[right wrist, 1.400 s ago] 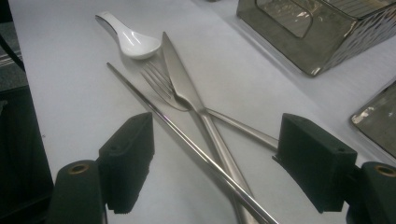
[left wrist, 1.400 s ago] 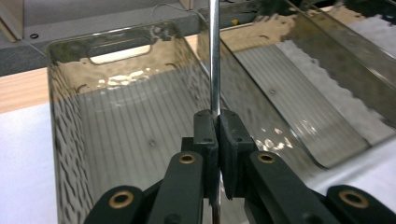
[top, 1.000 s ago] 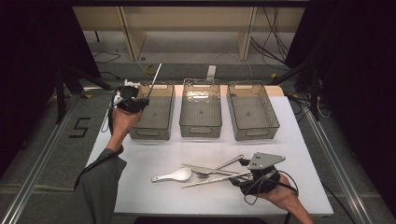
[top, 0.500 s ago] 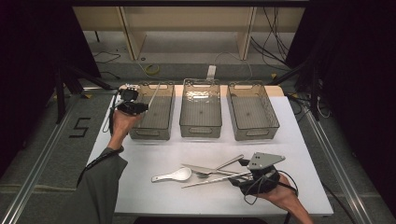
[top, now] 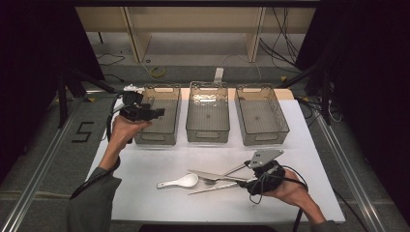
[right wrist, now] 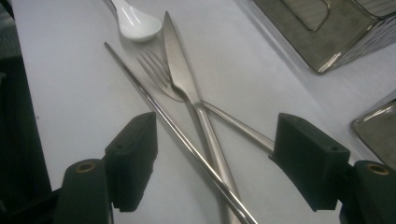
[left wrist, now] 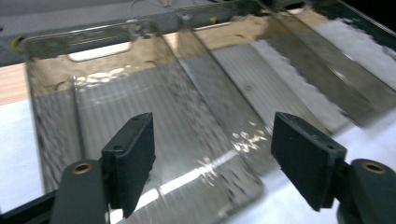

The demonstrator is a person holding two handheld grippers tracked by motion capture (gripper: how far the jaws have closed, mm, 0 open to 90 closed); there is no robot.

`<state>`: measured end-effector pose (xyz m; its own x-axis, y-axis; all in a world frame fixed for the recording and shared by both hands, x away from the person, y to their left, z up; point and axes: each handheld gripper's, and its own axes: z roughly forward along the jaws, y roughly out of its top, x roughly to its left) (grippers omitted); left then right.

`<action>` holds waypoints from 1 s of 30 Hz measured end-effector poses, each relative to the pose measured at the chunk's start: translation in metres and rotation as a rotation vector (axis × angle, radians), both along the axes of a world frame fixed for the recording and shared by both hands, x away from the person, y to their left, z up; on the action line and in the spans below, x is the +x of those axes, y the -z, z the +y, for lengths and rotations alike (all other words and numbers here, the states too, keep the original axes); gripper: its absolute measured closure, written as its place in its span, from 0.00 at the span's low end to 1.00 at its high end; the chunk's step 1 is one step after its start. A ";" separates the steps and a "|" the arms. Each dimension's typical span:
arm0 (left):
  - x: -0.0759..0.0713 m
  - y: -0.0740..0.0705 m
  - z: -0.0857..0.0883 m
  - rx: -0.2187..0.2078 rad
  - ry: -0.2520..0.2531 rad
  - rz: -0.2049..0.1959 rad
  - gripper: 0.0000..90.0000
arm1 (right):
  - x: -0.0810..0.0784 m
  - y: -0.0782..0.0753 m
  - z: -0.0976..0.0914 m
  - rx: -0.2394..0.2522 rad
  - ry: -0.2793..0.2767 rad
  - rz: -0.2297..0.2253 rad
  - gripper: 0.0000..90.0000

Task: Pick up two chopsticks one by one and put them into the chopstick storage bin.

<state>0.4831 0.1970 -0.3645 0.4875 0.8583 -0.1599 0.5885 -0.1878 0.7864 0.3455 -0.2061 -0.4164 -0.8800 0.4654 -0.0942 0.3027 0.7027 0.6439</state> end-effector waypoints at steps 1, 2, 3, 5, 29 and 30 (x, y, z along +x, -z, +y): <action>-0.010 0.001 -0.002 -0.012 0.008 -0.012 0.30 | 0.001 0.000 0.001 -0.016 -0.011 0.002 0.37; -0.017 0.003 -0.002 -0.023 0.016 -0.018 0.29 | 0.003 -0.001 0.003 -0.047 -0.027 0.006 0.38; -0.023 0.004 -0.003 -0.032 0.019 -0.026 0.29 | 0.004 0.000 0.004 -0.066 -0.036 0.004 0.40; -0.038 0.013 -0.007 -0.050 0.046 -0.031 0.28 | 0.007 0.002 0.006 -0.090 -0.047 0.019 0.41; -0.124 0.048 -0.033 -0.039 0.147 -0.062 0.21 | 0.014 0.036 0.034 -0.358 -0.189 0.071 0.68; -0.125 0.048 -0.033 -0.038 0.146 -0.058 0.21 | 0.013 0.037 0.035 -0.365 -0.192 0.079 0.69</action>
<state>0.3586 0.1635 -0.4129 0.6164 0.7712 -0.1591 0.5108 -0.2377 0.8262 0.3587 -0.1709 -0.4530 -0.9587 0.2413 -0.1508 0.1830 0.9287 0.3226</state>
